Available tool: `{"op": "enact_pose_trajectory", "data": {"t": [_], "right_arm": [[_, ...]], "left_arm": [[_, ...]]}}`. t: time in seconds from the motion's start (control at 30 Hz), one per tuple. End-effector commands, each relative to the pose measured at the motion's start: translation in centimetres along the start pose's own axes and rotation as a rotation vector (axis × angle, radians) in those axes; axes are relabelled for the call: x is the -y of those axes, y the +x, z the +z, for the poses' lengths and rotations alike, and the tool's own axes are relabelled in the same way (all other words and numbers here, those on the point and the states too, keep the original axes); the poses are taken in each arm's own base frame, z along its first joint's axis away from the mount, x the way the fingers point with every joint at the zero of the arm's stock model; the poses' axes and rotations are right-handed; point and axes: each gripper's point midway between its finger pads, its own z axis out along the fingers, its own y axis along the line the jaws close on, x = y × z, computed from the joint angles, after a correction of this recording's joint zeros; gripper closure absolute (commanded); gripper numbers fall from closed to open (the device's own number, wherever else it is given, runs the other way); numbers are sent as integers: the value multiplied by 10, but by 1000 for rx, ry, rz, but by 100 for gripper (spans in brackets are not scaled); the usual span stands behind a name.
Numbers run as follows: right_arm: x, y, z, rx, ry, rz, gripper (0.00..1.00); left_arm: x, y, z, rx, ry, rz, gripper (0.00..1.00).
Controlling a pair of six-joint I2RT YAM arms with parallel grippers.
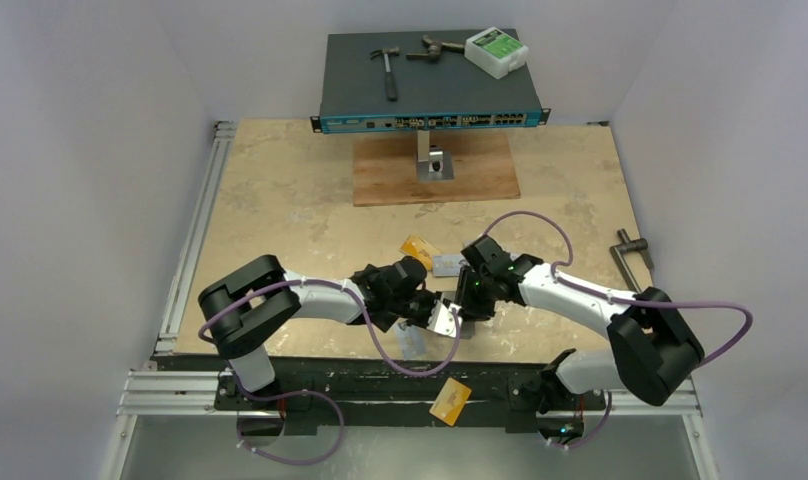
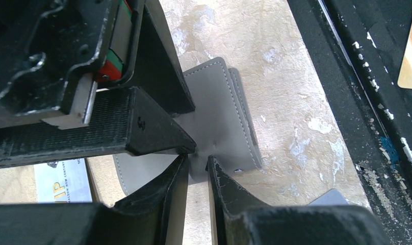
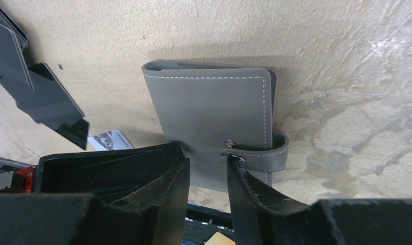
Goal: Put the credit cards into the card holder
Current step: Close the card holder at the center of the board.
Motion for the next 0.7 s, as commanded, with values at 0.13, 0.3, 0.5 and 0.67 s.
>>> {"op": "enact_pose_trajectory", "data": {"t": [0.13, 0.3, 0.5, 0.67], "right_arm": [[-9, -16, -23, 40, 35, -79, 67], [-23, -16, -36, 34, -24, -78, 78], [-22, -27, -59, 58, 33, -111, 60], [3, -29, -59, 46, 178, -161, 57]], "left_arm": [[39, 19, 6, -46, 125, -38, 80], [39, 19, 6, -45, 124, -35, 80], [38, 19, 6, -46, 122, -33, 80], [38, 18, 6, -43, 119, -32, 80]]}}
